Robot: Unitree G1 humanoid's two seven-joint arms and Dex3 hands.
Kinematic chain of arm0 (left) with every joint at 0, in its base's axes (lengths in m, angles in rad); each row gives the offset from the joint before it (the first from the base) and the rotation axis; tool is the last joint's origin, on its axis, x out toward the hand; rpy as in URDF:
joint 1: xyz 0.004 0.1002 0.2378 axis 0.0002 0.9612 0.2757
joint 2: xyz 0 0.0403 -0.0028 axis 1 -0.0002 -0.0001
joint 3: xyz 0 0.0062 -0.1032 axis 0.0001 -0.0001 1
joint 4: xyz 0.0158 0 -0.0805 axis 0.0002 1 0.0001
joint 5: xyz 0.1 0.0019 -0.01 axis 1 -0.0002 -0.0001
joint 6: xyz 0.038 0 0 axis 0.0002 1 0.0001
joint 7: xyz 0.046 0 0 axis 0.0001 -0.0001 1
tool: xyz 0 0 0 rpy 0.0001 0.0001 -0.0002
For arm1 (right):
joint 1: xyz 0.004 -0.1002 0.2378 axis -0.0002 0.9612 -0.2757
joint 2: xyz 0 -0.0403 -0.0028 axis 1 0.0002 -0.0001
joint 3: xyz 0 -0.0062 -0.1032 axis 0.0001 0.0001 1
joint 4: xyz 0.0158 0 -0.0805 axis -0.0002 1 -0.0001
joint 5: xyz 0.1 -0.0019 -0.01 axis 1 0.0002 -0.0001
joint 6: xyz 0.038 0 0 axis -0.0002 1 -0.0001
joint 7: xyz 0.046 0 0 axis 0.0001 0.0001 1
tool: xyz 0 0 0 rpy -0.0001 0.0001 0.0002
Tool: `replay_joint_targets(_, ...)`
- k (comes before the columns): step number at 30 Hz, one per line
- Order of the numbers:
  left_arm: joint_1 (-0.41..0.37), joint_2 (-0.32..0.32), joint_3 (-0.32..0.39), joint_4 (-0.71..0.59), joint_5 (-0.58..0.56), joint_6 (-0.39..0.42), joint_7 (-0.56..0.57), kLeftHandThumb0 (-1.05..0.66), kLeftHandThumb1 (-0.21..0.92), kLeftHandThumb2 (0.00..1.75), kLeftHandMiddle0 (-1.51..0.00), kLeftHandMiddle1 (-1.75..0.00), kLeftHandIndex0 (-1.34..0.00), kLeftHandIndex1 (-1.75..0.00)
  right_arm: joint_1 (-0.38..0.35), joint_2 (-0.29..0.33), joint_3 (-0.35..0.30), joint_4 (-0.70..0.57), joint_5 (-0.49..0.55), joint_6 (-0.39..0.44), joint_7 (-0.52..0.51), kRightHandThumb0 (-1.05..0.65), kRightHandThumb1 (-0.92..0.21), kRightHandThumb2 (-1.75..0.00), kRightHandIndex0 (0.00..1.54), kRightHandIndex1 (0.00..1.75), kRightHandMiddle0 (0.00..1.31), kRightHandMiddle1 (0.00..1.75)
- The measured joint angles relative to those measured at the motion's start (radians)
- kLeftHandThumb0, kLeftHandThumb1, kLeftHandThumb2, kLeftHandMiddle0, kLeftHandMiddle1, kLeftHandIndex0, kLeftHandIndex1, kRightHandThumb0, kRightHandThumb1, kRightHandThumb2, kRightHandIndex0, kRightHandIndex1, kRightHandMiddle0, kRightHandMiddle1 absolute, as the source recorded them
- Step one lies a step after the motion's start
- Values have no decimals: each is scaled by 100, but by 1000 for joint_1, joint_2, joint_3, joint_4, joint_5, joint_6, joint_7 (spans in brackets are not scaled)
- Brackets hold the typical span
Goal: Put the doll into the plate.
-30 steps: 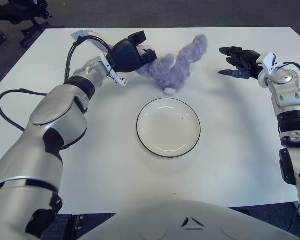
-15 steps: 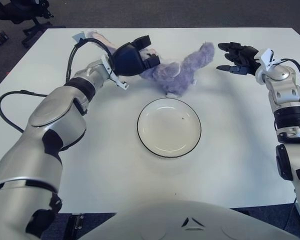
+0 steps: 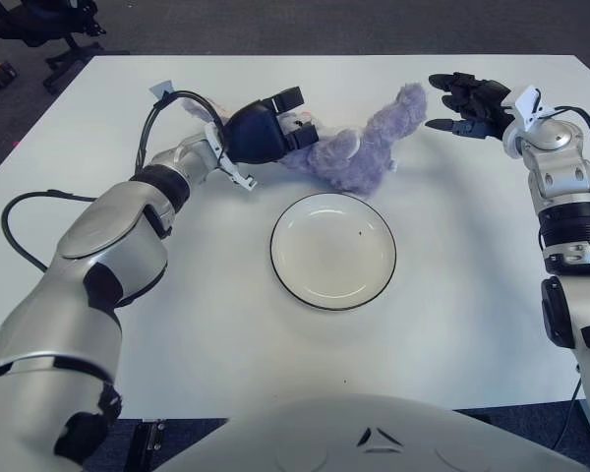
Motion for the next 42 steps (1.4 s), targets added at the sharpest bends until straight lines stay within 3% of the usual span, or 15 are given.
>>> replay_joint_targets(5,0,0,2,-15,2,-6,-10,0,92,22,-43,-151,-53,-121,-62,-1,4,23,-11,-49,6,-69,-86,0,14,0,25,1)
replay_joint_targets(20,0,4,7,-99,6,-17,-89,0,91,21,-44,-149,-61,-113,-209,63,62,-3,-62,36,8,-73,-85,0,9,0,23,0)
replay_joint_targets(32,0,4,10,-140,18,-13,-130,0,86,24,-48,-148,-68,-105,-232,88,71,-39,-79,56,7,-77,-88,-1,13,1,25,1)
replay_joint_targets(42,4,-20,28,-179,16,-10,-239,0,81,33,-48,-148,-70,-105,-231,129,111,-76,-111,76,-2,-79,-91,-1,16,1,27,2)
